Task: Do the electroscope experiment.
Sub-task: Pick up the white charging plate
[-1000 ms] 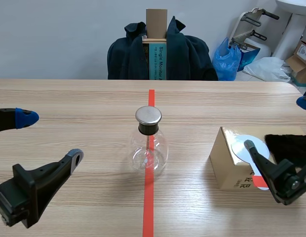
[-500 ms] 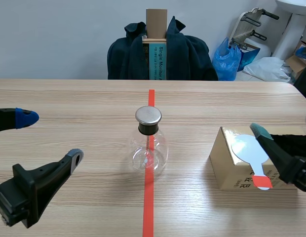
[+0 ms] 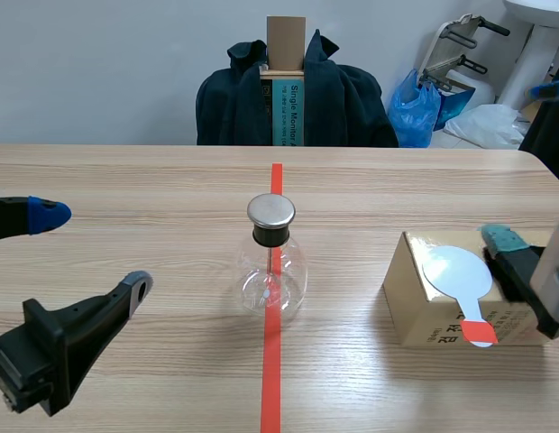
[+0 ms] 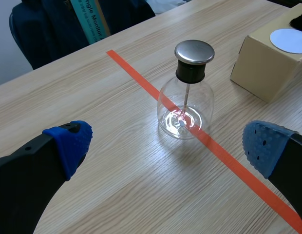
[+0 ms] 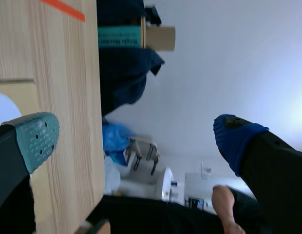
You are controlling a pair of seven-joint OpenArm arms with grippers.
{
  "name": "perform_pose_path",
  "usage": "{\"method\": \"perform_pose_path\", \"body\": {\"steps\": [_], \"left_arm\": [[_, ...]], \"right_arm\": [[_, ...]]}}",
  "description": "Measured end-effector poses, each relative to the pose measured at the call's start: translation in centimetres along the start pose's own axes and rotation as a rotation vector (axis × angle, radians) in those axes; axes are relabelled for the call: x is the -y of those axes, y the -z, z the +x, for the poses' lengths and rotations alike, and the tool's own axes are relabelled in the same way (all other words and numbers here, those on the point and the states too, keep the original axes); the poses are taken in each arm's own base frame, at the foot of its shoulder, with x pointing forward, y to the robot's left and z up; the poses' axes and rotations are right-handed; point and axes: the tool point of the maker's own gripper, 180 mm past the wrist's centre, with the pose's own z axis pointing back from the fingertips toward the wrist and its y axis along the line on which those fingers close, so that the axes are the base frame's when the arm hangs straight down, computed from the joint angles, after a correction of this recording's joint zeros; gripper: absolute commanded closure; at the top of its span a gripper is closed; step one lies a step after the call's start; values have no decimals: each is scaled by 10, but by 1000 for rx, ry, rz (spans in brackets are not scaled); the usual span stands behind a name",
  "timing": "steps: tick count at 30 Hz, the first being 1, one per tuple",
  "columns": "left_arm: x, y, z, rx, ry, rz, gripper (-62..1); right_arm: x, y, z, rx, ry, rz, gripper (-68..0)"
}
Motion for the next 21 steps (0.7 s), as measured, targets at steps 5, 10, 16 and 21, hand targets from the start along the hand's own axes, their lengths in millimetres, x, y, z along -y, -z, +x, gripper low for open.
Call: {"method": "perform_pose_path", "body": {"steps": [5, 10, 16, 21], "left_arm": [[0, 0, 0, 0, 0, 0, -623], [0, 0, 0, 1, 0, 0, -623], [0, 0, 0, 0, 0, 0, -623], [0, 0, 0, 0, 0, 0, -623]], "right_arm": [[-19, -16, -5, -39, 11, 58, -679], [-39, -40, -1, -62, -7, 54, -679], [-79, -64, -14, -138, -8, 112, -679], [-116, -80, -19, -155, 18, 160, -679]]}}
